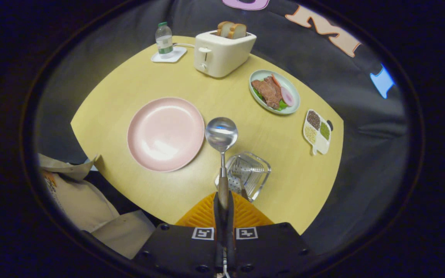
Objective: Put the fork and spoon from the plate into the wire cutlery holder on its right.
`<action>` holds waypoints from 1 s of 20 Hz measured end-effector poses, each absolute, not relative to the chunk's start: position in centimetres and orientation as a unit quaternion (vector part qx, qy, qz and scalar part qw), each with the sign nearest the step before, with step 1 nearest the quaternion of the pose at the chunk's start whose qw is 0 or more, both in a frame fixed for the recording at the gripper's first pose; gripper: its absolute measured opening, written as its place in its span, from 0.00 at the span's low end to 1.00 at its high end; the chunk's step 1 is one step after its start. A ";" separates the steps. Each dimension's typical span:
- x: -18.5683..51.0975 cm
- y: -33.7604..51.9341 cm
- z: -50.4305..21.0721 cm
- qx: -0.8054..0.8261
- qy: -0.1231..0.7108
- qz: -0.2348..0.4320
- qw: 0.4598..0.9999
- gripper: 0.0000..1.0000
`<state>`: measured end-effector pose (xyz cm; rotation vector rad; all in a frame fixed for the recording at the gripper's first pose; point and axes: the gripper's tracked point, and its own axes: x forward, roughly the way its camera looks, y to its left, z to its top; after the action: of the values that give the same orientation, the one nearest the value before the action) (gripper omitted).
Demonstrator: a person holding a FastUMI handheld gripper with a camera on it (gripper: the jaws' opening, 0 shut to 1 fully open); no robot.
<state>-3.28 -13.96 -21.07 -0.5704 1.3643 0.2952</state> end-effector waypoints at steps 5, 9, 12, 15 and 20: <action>-3.9 -16.8 -20.8 -0.271 0.651 0.133 0.696 0.07; -4.9 -18.5 -21.2 -0.279 0.681 0.130 0.664 0.07; -5.5 -19.1 -21.4 -0.280 0.706 0.131 0.638 0.08; -5.2 -19.7 -21.7 -0.290 0.718 0.121 0.621 0.08; -4.7 -19.6 -22.3 -0.297 0.729 0.116 0.605 0.08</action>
<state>-4.69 -19.57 -22.35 -0.6883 1.6878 0.2689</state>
